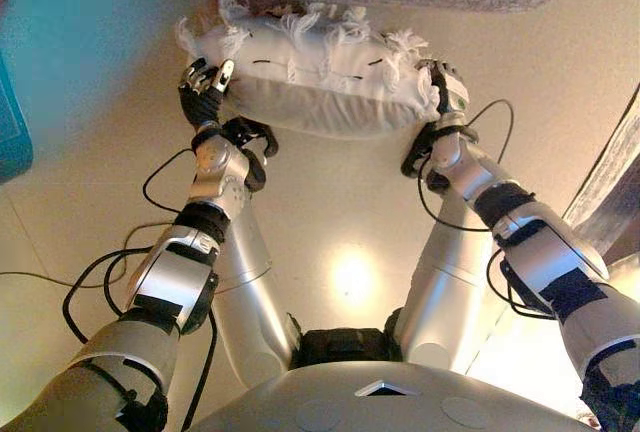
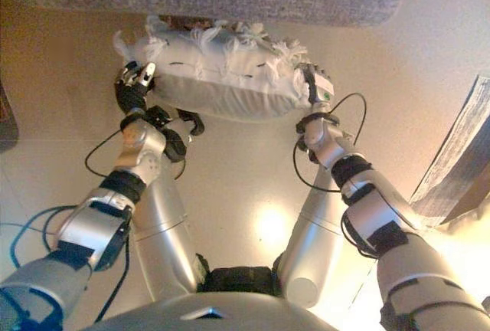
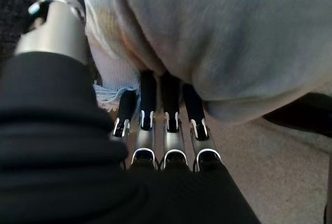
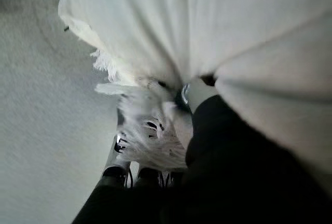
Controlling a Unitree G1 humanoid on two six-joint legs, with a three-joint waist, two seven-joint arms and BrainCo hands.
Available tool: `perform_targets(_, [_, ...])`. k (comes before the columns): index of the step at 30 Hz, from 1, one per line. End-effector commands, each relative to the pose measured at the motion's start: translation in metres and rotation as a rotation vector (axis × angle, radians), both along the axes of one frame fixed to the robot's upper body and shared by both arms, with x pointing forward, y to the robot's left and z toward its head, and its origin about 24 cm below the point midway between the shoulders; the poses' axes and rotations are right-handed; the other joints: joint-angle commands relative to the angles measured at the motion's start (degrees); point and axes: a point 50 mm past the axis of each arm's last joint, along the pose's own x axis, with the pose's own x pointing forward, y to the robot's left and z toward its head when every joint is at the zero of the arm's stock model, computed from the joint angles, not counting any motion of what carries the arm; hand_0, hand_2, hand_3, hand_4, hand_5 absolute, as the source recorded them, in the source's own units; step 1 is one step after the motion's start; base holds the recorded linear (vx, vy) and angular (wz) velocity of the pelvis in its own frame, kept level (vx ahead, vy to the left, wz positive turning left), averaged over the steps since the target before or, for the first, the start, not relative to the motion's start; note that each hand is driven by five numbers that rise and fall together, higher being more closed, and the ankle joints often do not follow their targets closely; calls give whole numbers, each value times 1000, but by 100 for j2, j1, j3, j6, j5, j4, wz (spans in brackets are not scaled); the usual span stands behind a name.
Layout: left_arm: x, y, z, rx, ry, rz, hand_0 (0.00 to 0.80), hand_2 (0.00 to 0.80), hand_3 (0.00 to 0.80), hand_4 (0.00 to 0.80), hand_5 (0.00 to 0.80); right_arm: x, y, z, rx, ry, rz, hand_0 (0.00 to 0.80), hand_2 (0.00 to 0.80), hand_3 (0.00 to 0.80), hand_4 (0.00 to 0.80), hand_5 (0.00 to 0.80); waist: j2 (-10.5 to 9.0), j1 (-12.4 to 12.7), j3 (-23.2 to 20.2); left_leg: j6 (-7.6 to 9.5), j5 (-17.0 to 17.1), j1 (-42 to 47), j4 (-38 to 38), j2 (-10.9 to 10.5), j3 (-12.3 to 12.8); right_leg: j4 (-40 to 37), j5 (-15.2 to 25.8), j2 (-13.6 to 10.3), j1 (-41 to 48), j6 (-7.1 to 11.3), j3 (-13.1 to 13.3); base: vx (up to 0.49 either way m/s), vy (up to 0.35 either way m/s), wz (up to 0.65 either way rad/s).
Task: Pick up the cushion and take it to the sofa
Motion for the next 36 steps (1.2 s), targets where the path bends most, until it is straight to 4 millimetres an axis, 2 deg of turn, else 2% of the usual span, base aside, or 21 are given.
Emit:
perform_targets(1, [-3,-19,-4,-61,-10,-32,0,0,0,0,0,2,6,17,99,-51,18,800,800,800,800,800,359,-81,-54,-453,-459,112,49,143,-36,-468,831,165,-227,-34,-65,13,38,0])
perform_targets(15, [-6,-21,-6,-57,3,-33,0,0,0,0,0,-3,24,23,149,-79,120,800,800,800,800,800,328,-87,-54,-463,-432,190,-8,147,-45,-586,940,173,-170,7,-37,0,0,0])
perform_targets(26, [-11,-16,-17,-23,38,-57,0,0,0,0,0,-16,31,24,192,-115,234,800,800,800,800,800,136,-114,-54,-576,59,1478,-1374,60,-37,-1859,1253,459,1162,42,-217,12,-46,-1])
perform_targets(30, [-14,-14,-22,3,58,-83,0,0,0,0,0,-22,27,27,226,-130,256,800,800,800,800,800,54,-141,-54,-608,174,1992,-1740,22,-38,-2312,1369,535,1680,63,-264,25,-41,2])
perform_targets(36, [-22,-4,-35,54,119,-60,0,0,0,0,0,-32,15,23,190,-117,272,800,800,800,800,800,-109,-157,-55,-546,250,2710,-2121,-27,5,-2895,1504,621,2454,96,-350,44,-50,-5])
